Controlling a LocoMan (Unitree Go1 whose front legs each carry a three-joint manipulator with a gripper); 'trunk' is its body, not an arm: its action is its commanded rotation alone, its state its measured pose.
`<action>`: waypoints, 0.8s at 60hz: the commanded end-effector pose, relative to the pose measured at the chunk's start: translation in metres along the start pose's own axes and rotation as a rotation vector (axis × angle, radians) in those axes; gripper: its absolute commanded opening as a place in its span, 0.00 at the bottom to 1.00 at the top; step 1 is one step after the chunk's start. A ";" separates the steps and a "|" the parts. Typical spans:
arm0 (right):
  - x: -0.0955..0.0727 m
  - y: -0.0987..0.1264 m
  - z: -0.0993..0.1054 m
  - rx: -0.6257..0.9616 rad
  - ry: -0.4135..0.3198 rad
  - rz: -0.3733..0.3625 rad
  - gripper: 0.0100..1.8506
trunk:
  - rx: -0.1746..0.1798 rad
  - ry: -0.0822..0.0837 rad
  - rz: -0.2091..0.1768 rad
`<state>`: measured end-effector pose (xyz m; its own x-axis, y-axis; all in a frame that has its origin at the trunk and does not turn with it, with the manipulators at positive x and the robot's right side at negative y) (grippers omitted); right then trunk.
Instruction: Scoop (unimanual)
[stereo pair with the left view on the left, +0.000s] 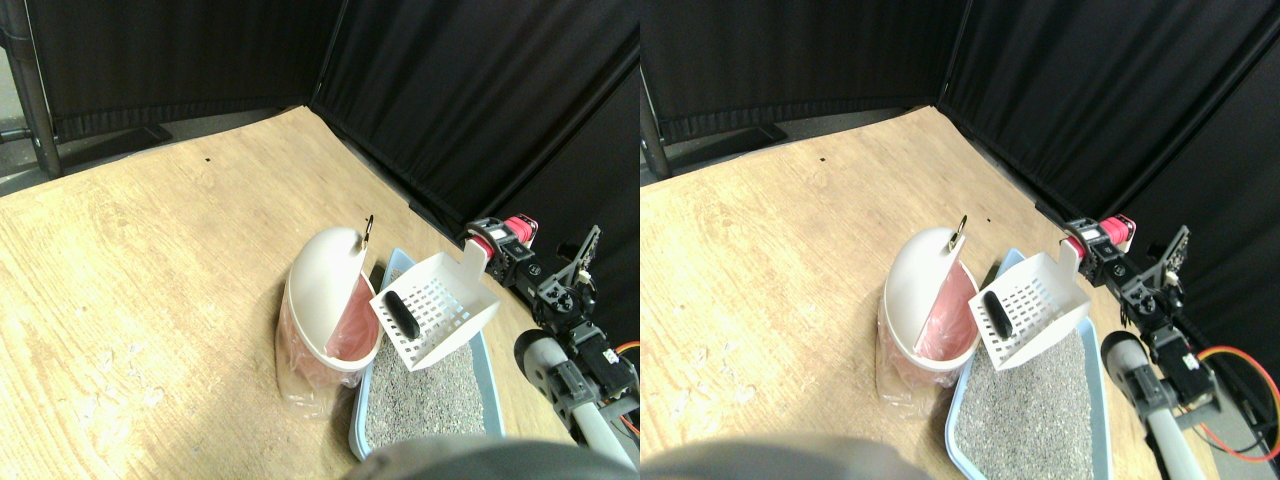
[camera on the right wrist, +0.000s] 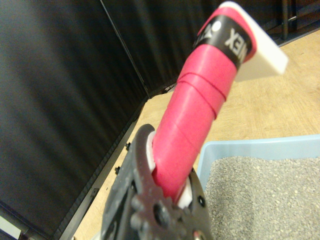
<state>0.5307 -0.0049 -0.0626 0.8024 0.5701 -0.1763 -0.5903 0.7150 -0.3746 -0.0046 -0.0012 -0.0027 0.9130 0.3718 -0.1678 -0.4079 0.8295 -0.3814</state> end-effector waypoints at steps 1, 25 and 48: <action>0.001 0.007 0.014 -0.045 -0.051 -0.015 0.03 | -0.116 -0.032 0.104; 0.003 0.014 0.023 -0.158 -0.039 -0.050 0.11 | -0.125 -0.039 0.109; 0.000 0.011 0.026 -0.180 -0.051 -0.077 0.08 | -0.123 -0.043 0.101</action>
<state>0.5227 0.0113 -0.0500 0.8390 0.5225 -0.1519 -0.5128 0.6659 -0.5419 -0.0042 -0.0011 -0.0026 0.9129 0.3723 -0.1674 -0.4082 0.8294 -0.3815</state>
